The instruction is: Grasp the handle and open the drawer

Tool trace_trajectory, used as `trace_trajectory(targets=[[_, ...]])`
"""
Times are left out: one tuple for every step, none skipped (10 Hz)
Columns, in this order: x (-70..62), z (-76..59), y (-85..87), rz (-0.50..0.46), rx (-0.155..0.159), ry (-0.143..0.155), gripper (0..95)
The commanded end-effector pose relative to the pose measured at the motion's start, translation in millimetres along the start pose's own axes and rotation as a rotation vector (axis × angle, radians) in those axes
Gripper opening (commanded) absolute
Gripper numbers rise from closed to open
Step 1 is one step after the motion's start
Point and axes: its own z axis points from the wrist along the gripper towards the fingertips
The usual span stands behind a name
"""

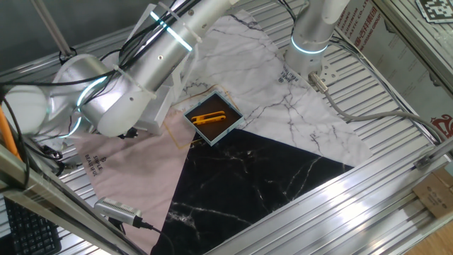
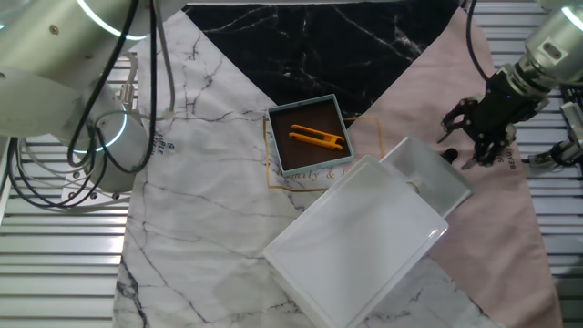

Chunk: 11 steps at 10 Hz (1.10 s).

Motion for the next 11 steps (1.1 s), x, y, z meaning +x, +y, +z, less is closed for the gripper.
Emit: trace_trajectory(targets=[[9.0,-4.0,1.2,0.023,0.013,-0.063,76.0],[15.5,-8.9,2.0,0.038,0.009,-0.096,76.0],[21.1,-13.6,3.6,0.050,0.013,-0.116,76.0],[26.5,-17.8,5.6,0.060,0.013,-0.131,76.0],[31.9,-21.3,7.3,0.069,0.011,-0.144,76.0],[42.4,-25.0,10.1,0.081,0.004,-0.168,76.0],[50.0,-26.7,11.5,0.082,0.005,-0.189,76.0],[62.6,-29.5,13.8,0.087,0.009,-0.230,76.0],[71.8,-32.3,15.7,0.093,0.002,-0.260,76.0],[79.8,-33.9,17.8,0.095,0.007,-0.280,76.0],[92.3,-34.5,22.1,0.106,0.000,-0.296,57.0]])
